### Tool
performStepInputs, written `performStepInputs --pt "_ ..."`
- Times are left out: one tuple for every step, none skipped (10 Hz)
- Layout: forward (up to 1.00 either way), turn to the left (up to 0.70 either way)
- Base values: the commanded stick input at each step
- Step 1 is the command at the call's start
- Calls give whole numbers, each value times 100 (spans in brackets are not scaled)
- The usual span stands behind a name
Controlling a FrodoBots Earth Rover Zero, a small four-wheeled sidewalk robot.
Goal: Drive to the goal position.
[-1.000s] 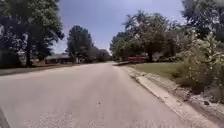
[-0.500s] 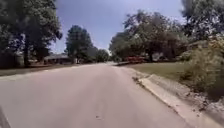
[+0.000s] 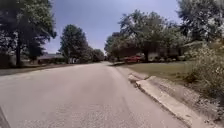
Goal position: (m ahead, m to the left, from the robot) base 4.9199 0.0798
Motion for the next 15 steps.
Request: performStepInputs --pt "70 0" --pt "70 0" --pt "70 0" --pt "70 0" --pt "70 0" --pt "70 0" --pt "70 0" --pt "70 0" --pt "70 0" --pt "70 0" --pt "70 0" --pt "70 0" --pt "70 0" --pt "70 0" --pt "70 0"
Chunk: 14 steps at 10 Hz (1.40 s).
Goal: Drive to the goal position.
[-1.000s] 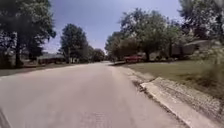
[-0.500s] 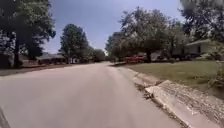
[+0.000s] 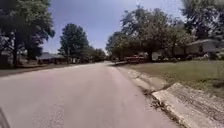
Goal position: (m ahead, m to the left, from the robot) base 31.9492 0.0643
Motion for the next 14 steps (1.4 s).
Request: performStepInputs --pt "70 0" --pt "70 0" --pt "70 0" --pt "70 0" --pt "70 0" --pt "70 0" --pt "70 0" --pt "70 0" --pt "70 0" --pt "70 0" --pt "70 0" --pt "70 0" --pt "70 0" --pt "70 0"
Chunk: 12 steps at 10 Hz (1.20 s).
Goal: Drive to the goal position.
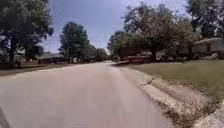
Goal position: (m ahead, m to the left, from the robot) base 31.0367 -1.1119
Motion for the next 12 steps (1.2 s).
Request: performStepInputs --pt "70 0" --pt "70 0" --pt "70 0" --pt "70 0" --pt "70 0" --pt "70 0" --pt "70 0" --pt "70 0" --pt "70 0" --pt "70 0" --pt "70 0" --pt "70 0"
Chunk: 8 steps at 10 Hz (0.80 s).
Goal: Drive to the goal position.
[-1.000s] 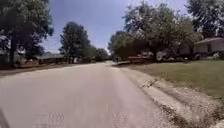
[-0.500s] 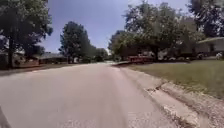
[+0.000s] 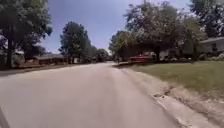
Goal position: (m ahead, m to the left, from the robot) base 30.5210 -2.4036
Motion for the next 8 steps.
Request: performStepInputs --pt "70 0" --pt "70 0" --pt "70 0" --pt "70 0" --pt "70 0" --pt "70 0" --pt "70 0" --pt "70 0"
